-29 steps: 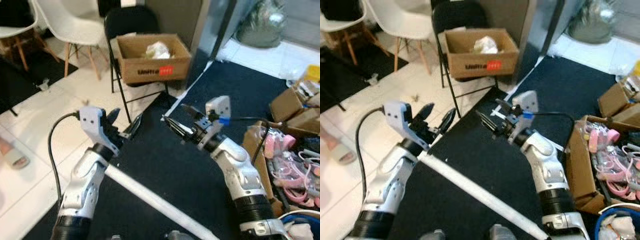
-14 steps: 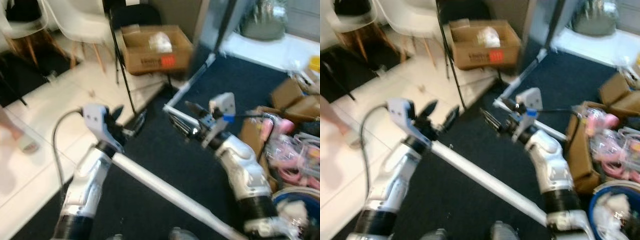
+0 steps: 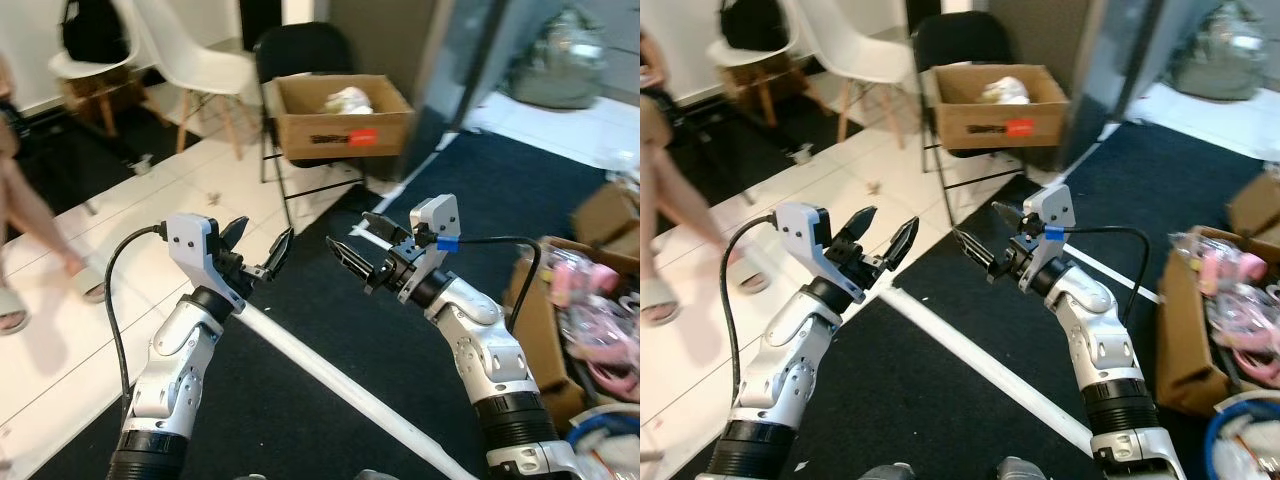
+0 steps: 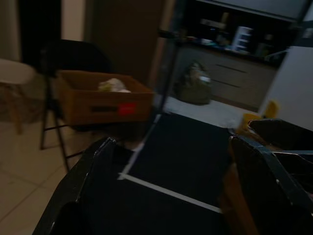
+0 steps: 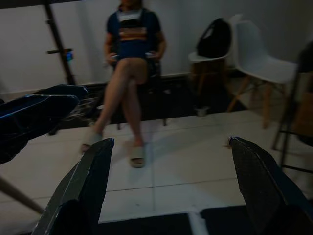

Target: Picking trash to rubbish bin

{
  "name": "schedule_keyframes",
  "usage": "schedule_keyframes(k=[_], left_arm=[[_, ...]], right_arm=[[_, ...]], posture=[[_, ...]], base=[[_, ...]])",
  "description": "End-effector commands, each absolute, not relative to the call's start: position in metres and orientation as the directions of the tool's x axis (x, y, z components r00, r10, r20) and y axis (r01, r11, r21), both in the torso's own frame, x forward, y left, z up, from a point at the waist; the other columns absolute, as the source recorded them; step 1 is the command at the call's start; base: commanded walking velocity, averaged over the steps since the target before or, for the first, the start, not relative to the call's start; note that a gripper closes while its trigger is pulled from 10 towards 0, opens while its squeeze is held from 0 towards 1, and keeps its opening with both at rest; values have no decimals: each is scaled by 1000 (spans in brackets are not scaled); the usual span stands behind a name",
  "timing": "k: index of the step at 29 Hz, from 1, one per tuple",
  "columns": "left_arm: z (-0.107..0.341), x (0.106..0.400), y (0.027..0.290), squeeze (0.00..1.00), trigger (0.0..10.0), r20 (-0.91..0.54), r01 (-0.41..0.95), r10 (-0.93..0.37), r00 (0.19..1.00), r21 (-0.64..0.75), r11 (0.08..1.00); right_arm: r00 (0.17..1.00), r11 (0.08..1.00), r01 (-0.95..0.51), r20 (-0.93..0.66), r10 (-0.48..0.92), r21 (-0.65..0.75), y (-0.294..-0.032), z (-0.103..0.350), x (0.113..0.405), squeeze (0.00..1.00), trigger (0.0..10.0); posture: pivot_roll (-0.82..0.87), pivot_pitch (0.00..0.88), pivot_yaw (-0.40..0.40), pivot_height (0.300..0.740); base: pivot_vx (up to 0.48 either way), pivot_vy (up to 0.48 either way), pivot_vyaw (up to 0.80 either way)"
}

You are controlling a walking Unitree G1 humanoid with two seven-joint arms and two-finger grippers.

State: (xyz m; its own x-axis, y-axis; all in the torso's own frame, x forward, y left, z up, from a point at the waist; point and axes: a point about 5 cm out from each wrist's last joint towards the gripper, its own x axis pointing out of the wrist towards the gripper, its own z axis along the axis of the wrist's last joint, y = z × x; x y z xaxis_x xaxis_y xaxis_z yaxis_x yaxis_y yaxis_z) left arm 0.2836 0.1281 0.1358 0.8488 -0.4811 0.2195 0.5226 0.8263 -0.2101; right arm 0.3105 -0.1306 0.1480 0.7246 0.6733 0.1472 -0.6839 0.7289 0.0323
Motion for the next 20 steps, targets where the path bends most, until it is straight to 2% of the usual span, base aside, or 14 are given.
schedule_keyframes(k=[1, 11, 20], left_arm=[[135, 284, 129, 0, 10000, 219, 525, -483, 848, -218, 823], [130, 281, 136, 0, 10000, 227, 480, -435, 872, -219, 849], [127, 277, 134, 0, 10000, 234, 502, -452, 861, -245, 830]], right_arm=[[726, 730, -683, 146, 672, 29, -130, 148, 310, 0, 10000], [733, 738, -674, 166, 660, 36, -138, 144, 302, 0, 10000], [689, 693, -719, 189, 700, 52, -136, 145, 294, 0, 10000]], posture=[[32, 0, -14, 740], [25, 0, -20, 740], [22, 0, -27, 740]], base=[[0, 0, 781], [0, 0, 759], [0, 0, 731]])
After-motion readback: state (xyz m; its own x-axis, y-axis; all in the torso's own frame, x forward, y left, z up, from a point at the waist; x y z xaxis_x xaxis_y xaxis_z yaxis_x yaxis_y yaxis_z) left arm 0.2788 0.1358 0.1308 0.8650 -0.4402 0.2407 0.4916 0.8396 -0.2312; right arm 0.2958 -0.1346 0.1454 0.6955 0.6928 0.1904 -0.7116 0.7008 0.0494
